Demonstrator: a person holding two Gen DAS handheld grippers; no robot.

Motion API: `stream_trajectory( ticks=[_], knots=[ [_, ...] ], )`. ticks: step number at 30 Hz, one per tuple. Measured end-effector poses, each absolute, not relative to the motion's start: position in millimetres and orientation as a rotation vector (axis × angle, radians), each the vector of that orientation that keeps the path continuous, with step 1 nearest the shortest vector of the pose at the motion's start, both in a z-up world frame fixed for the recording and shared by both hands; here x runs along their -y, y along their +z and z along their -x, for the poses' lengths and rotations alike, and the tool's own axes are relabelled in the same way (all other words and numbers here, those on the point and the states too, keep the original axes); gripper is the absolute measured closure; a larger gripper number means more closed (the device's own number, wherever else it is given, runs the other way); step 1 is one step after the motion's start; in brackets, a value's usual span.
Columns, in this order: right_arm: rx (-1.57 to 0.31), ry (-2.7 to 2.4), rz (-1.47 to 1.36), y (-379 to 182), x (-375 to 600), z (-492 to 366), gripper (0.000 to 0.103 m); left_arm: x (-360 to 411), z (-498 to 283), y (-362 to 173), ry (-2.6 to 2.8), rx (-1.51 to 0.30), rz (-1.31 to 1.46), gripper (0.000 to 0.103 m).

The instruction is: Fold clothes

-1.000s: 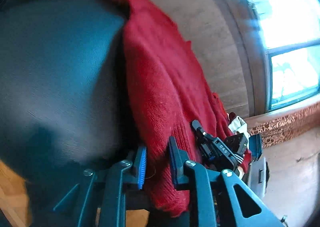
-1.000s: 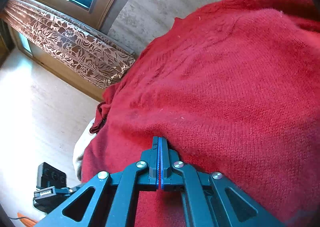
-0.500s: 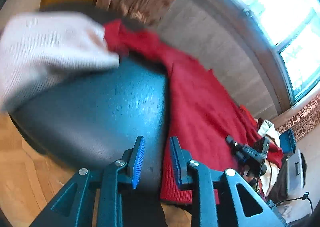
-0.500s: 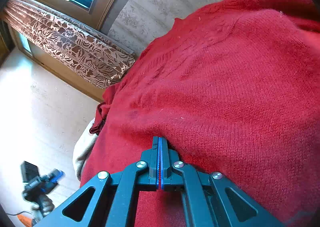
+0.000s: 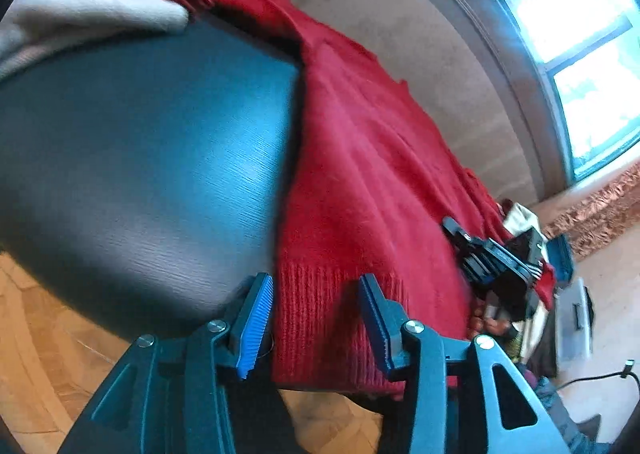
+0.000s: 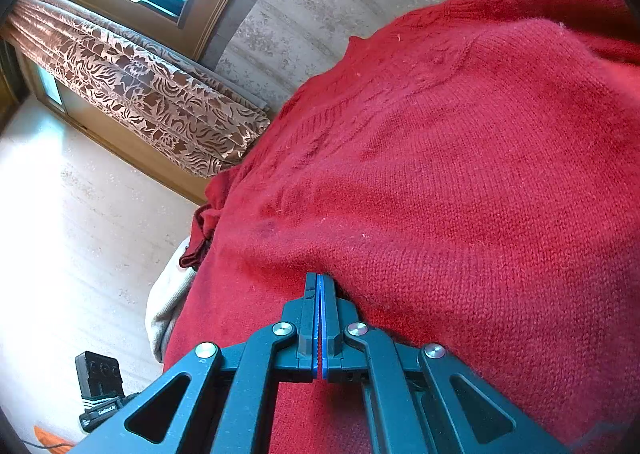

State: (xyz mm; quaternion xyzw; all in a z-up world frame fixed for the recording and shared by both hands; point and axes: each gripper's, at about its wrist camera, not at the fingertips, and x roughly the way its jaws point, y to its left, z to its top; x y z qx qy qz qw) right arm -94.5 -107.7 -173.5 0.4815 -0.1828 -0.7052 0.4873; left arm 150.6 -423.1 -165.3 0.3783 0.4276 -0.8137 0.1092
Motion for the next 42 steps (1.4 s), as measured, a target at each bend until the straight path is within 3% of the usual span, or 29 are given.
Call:
stream_trajectory(
  ticks=[2, 3, 4, 6, 10, 15, 18, 21, 23, 30, 36, 39, 42],
  knots=[
    [0.446, -1.714, -1.170, -174, 107, 95, 0.103, 416, -144, -163, -2.395, -1.167, -1.136, 0.066],
    [0.446, -1.714, -1.170, -174, 107, 95, 0.103, 413, -140, -162, -2.387, -1.112, -1.147, 0.089],
    [0.447, -1.714, -1.170, -174, 107, 95, 0.103, 413, -132, -162, -2.362, -1.081, -1.174, 0.097],
    [0.448, -1.713, -1.170, -174, 107, 94, 0.103, 414, -128, -152, -2.348, -1.042, -1.166, 0.098],
    [0.451, -1.710, -1.169, -173, 106, 94, 0.103, 408, -146, -97, -2.403, -0.796, -1.019, 0.099],
    [0.461, -1.704, -1.167, -173, 105, 94, 0.103, 366, -165, -42, -2.430, -0.228, -0.991, 0.094],
    [0.461, -1.705, -1.165, -173, 105, 94, 0.103, 389, -179, -62, -2.395, -0.409, -1.076, 0.087],
    [0.460, -1.705, -1.165, -174, 105, 94, 0.103, 421, -193, -77, -2.355, -0.730, -1.025, 0.082],
    [0.459, -1.706, -1.166, -174, 106, 94, 0.103, 438, -201, -88, -2.279, -0.818, -1.011, 0.081],
    [0.431, -1.725, -1.166, -172, 109, 93, 0.103, 451, -174, -93, -2.322, -0.756, -0.935, 0.078],
    [0.405, -1.737, -1.165, -171, 110, 92, 0.103, 453, -120, -143, -2.246, -0.697, -1.207, 0.076],
    [0.349, -1.673, -1.168, -171, 108, 93, 0.103, 425, -130, -143, -2.251, -0.533, -1.183, 0.075],
    [0.324, -1.604, -1.174, -173, 102, 95, 0.103, 412, -136, -136, -2.248, -0.502, -1.191, 0.075]
  ],
)
